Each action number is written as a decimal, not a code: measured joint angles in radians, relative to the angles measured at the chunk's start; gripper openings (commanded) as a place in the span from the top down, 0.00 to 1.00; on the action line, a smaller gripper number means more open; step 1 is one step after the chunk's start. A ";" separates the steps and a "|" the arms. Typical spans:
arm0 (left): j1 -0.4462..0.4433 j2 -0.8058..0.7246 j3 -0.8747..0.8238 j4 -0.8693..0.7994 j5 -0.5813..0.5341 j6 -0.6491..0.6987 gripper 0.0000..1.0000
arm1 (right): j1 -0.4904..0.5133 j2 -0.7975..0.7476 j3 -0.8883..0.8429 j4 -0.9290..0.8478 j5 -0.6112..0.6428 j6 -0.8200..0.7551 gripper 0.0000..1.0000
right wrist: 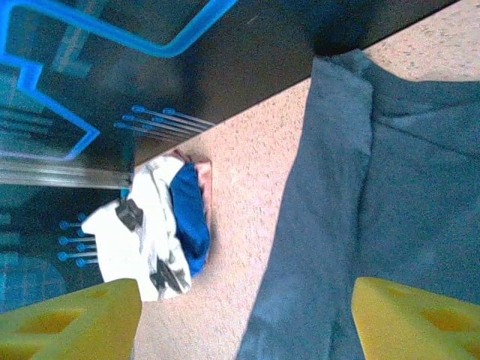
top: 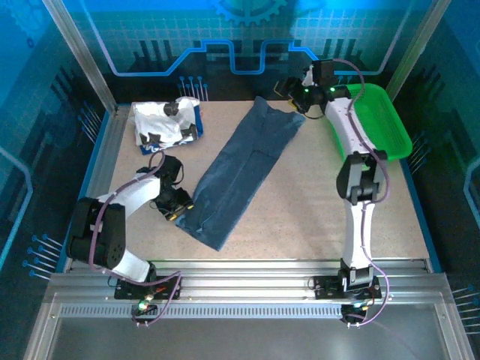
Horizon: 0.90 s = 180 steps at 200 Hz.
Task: Fold and stack the t-shirts
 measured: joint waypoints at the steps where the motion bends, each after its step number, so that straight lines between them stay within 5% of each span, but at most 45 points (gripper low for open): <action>1: 0.000 -0.002 0.005 -0.003 -0.002 -0.001 0.43 | 0.000 -0.010 -0.011 0.000 0.002 -0.004 0.28; 49: -0.019 0.020 0.176 0.004 -0.010 0.079 0.51 | 0.069 -0.008 -0.191 -0.044 0.029 -0.073 0.59; 94: -0.077 0.145 0.189 0.046 0.013 0.131 0.55 | 0.202 0.113 -0.259 -0.123 0.040 -0.080 0.70; 180: -0.251 0.214 0.108 0.143 0.071 0.091 0.57 | 0.180 0.229 -0.145 -0.248 0.154 -0.077 0.64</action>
